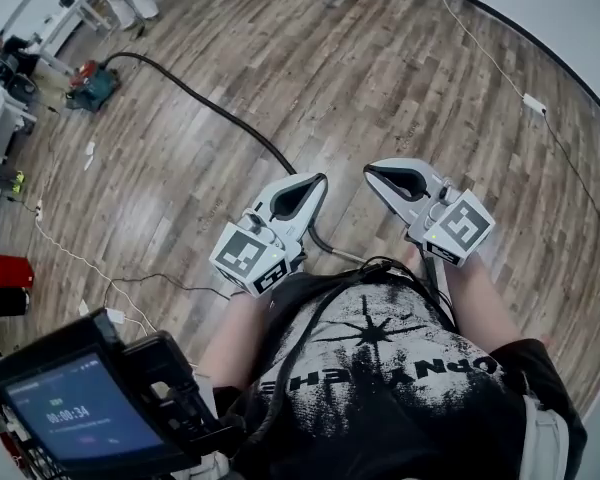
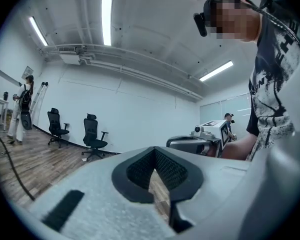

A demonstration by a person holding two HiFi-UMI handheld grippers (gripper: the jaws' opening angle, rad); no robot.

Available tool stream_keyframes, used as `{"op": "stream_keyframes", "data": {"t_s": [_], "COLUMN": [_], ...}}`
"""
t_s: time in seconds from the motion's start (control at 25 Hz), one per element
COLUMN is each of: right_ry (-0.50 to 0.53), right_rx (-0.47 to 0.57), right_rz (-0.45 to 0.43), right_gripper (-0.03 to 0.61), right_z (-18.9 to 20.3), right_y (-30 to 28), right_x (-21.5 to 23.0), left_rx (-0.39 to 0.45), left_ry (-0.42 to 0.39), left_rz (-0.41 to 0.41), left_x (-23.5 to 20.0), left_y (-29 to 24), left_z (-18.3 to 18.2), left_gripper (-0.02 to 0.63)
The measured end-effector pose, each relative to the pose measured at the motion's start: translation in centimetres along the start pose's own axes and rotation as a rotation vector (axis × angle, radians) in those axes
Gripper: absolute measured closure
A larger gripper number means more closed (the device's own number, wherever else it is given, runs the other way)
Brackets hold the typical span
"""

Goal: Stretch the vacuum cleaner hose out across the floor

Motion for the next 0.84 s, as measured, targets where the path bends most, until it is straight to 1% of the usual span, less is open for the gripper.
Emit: {"op": "stream_keyframes", "data": {"t_s": [0.24,0.44,0.68,0.84], "right_ry": [0.012,0.037,0.062,0.054], "right_rx": [0.001,-0.022,0.026,0.005], "right_rz": [0.008,0.016,0.002,-0.005], "right_gripper": [0.572,0.572,0.574,0.574], "right_z": [0.2,0.6,-0.2,0.3], "right_y": [1.1,1.4,1.0,1.3], "right_x": [-1.4,-1.4,-1.5,-1.4], "left_rx": [-0.015,-0.024,-0.034,-0.038], "left_ry": [-0.013,-0.016,-0.018,-0.011], "left_rz": [0.009,0.019,0.023,0.026], "left_x": [1.1,1.4,1.4,1.6], "left_y": [0.3,-0.2,-0.3,-0.7], "left_z": [0.9,1.2,1.3,1.3], "left_gripper": [0.614,0.614,0.614,0.614]}}
Point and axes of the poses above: the fingertips, and each gripper's own axes: y backward along the fingers, x to its right, z out of its underside, the point moved 6 cm from there along y, backward along the fingers, and after that the axes turned 2 degrees about y, right-handed, at the moved point
